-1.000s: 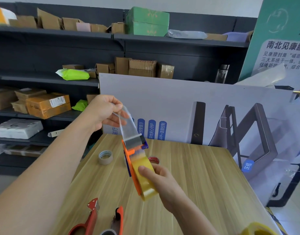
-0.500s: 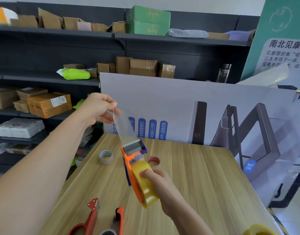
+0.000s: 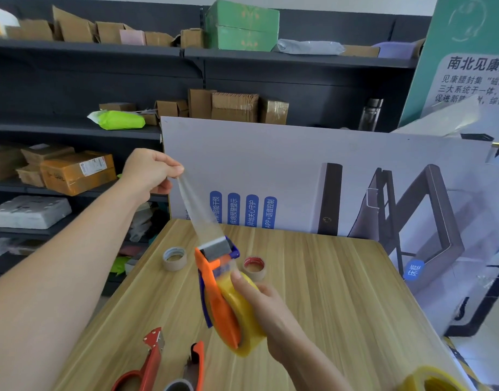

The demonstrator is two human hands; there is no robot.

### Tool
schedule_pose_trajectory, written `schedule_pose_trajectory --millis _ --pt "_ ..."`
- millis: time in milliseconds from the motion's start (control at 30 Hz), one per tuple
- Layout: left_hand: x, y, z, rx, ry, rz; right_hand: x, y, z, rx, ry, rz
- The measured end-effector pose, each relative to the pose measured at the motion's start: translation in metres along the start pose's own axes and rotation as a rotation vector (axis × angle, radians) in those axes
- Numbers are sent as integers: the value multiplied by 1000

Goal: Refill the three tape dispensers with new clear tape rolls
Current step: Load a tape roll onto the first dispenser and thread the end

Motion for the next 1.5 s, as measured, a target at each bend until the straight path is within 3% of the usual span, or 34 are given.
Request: schedule_pose_trajectory --millis 233,533,933,1233,1500 --pt "8 -23 4 57 22 -25 14 4 -1 -15 37 38" --pt "-12 -98 -25 352 -54 -34 31 0 -7 -12 21 166" --pt "-104 -163 -142 646 -303 -407 52 -13 -9 -47 -90 565" --pt "-166 -164 -236 819 -395 -765 70 -4 -11 -44 -51 570" --pt "-190 -139 -282 774 -386 -877 82 7 -27 -25 22 539"
Point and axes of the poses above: each hand's wrist, its own z-axis towards the middle knuckle, its own x-axis out of the back of the hand, y = z × x, the point moved 10 cm from there along z, towards the middle knuckle, and after that the axes turned 12 degrees about -x, right-handed, at the moved point
